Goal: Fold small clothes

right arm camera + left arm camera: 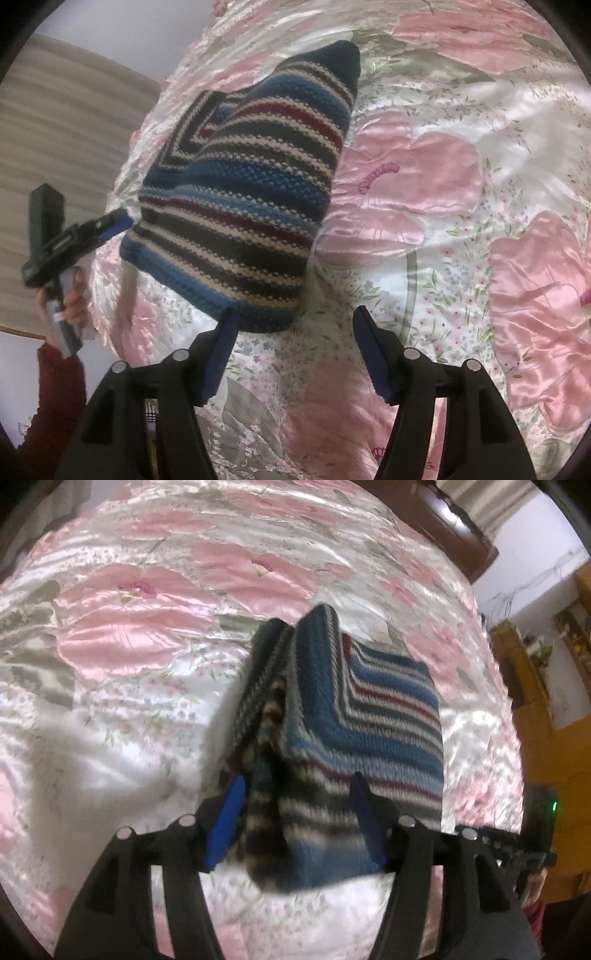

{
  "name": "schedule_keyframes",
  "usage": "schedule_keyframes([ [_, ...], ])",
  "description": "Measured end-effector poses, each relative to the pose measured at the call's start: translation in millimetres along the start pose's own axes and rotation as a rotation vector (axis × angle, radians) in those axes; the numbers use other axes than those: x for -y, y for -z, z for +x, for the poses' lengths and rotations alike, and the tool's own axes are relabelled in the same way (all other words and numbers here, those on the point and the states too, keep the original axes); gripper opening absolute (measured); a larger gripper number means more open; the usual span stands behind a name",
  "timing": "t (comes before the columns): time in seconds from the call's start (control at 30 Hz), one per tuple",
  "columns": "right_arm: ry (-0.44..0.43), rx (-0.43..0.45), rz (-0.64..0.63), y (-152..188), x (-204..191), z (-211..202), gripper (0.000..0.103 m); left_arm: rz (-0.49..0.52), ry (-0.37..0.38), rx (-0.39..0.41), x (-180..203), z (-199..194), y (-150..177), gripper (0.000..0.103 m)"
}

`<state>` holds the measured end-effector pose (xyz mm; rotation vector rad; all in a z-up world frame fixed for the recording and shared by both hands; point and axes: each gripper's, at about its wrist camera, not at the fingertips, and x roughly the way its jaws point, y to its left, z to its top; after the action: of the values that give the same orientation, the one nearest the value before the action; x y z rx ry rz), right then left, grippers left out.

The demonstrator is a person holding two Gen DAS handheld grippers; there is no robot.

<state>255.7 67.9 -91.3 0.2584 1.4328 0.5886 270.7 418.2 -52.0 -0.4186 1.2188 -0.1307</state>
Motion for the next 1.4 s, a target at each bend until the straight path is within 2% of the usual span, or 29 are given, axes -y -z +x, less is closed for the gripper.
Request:
schedule_keyframes([
  [0.07, 0.002, -0.011, 0.002, -1, -4, 5, 0.066, 0.038, -0.036, -0.024, 6, 0, 7, 0.062],
  [0.2, -0.011, -0.019, 0.005, -3, -13, 14, 0.07, 0.086, -0.046, -0.056, 14, 4, 17, 0.066],
  [0.23, -0.019, -0.027, 0.016, -4, -14, 19, 0.07, 0.096, -0.07, -0.059, 15, 7, 18, 0.065],
  [0.3, -0.019, -0.043, 0.021, -4, -16, 27, 0.069, 0.092, -0.083, -0.068, 12, 13, 20, 0.046],
  [0.33, -0.005, -0.056, 0.017, -4, -18, 34, 0.064, 0.078, -0.082, -0.091, 8, 20, 22, 0.023],
  [0.37, 0.001, -0.063, 0.02, -4, -19, 37, 0.055, 0.06, -0.084, -0.11, 4, 26, 22, 0.013],
  [0.4, -0.02, -0.077, 0.025, -4, -20, 42, 0.025, 0.031, -0.066, -0.126, -3, 31, 23, 0.012],
  [0.47, -0.016, -0.076, 0.015, -2, -24, 43, 0.02, -0.007, -0.041, -0.119, -10, 32, 23, 0.01],
  [0.57, -0.012, -0.046, -0.023, 0, -32, 35, 0.017, -0.021, -0.026, -0.089, -14, 22, 24, 0.01],
  [0.67, -0.011, -0.046, -0.027, 3, -29, 32, 0.015, 0.005, -0.034, -0.071, -14, 15, 29, 0.01],
  [0.87, 0.004, -0.108, 0.021, 7, -16, 62, 0.015, -0.018, -0.04, -0.122, -26, 44, 35, 0.01],
  [1.0, 0.062, -0.099, -0.08, 5, -32, 55, 0.023, -0.039, -0.045, -0.116, -26, 48, 38, 0.01],
  [1.03, 0.064, -0.094, -0.094, 5, -35, 51, 0.027, -0.024, -0.052, -0.108, -23, 44, 38, 0.012],
  [1.1, 0.05, -0.066, -0.107, 1, -36, 32, 0.028, 0.005, -0.074, -0.096, -16, 32, 36, 0.024],
  [1.13, 0.049, -0.052, -0.106, -1, -34, 24, 0.028, 0.009, -0.086, -0.092, -15, 25, 33, 0.036],
  [1.17, 0.055, -0.03, -0.1, -8, -32, 14, 0.03, 0.007, -0.092, -0.079, -14, 18, 30, 0.04],
  [1.2, 0.06, -0.011, -0.091, -15, -28, 6, 0.034, 0.008, -0.1, -0.055, -14, 9, 26, 0.04],
  [1.3, 0.098, 0.017, -0.055, -38, -17, -6, 0.035, 0.037, -0.124, 0.018, -5, -13, 3, 0.047],
  [1.4, 0.121, 0.016, -0.022, -58, -9, -4, 0.035, 0.063, -0.134, 0.033, 12, -10, -25, 0.048],
])
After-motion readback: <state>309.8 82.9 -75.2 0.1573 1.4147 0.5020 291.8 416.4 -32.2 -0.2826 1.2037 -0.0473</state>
